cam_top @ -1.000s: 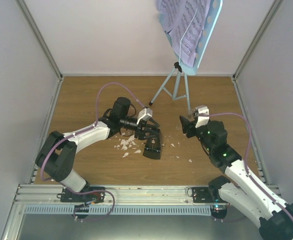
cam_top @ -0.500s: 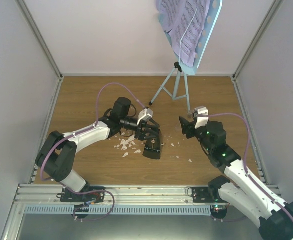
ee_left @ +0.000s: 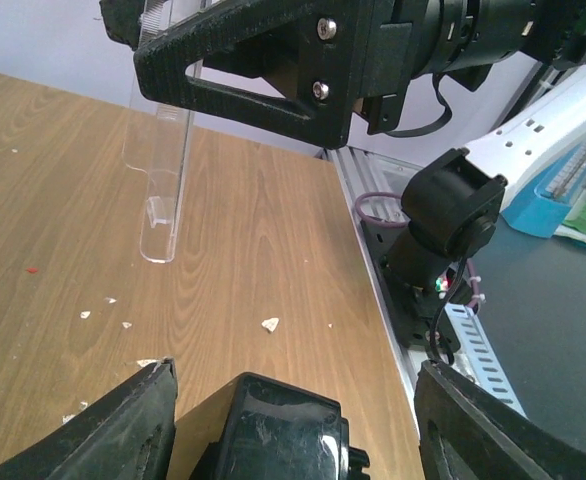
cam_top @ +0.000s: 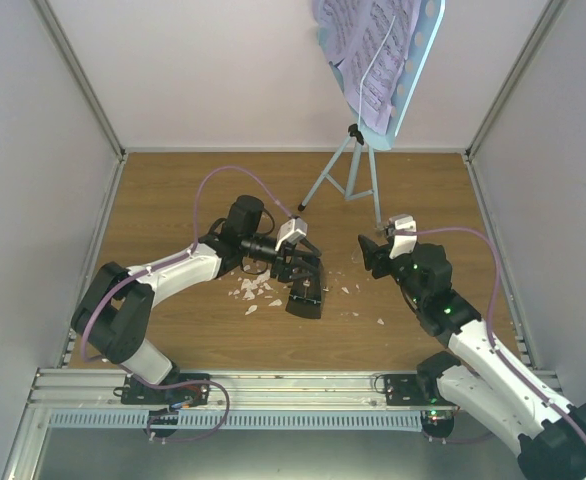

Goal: Pack up the instrument practice props

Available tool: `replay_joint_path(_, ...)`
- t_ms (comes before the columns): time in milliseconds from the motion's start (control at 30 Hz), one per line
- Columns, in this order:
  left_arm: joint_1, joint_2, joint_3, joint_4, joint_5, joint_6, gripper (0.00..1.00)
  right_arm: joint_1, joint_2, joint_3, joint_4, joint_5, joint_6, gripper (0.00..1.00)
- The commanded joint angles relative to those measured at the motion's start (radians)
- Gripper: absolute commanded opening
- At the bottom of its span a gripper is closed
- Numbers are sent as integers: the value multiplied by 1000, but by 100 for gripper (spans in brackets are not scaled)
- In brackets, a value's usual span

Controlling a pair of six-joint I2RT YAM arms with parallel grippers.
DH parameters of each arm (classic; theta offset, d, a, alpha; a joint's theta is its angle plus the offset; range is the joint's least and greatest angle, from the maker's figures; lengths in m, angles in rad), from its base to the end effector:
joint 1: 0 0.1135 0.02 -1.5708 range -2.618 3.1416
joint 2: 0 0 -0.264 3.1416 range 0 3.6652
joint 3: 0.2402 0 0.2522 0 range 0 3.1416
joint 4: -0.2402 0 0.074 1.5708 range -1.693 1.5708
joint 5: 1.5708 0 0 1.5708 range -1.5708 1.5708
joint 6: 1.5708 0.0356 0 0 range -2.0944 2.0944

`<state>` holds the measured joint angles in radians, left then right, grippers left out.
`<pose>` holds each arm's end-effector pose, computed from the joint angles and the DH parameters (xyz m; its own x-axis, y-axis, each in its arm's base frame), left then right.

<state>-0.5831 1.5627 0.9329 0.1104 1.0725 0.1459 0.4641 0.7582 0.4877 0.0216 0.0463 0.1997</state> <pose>0.2584 -0.2079 0.2365 -0.2791 0.2674 -0.9223 0.9504 -0.0604 -0.3052 0.1676 0.0820 0.2604 -0.2966 0.0731 -0.9522 -0.3552 0.9171 0.1811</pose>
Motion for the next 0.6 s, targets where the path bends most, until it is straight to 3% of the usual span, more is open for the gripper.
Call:
replay_joint_path(0,-12,-4,-7,34,-4,4,65,-11,-17,-13,21,-2,19,51)
replay_joint_path(367,-14,-26,-32,47,-46,-4,48,-11,-27,-23,23,0,24,51)
replay_joint_path(567,-14,-96,-95,115,-164,-50,42,-11,-41,-23,16,3,26,51)
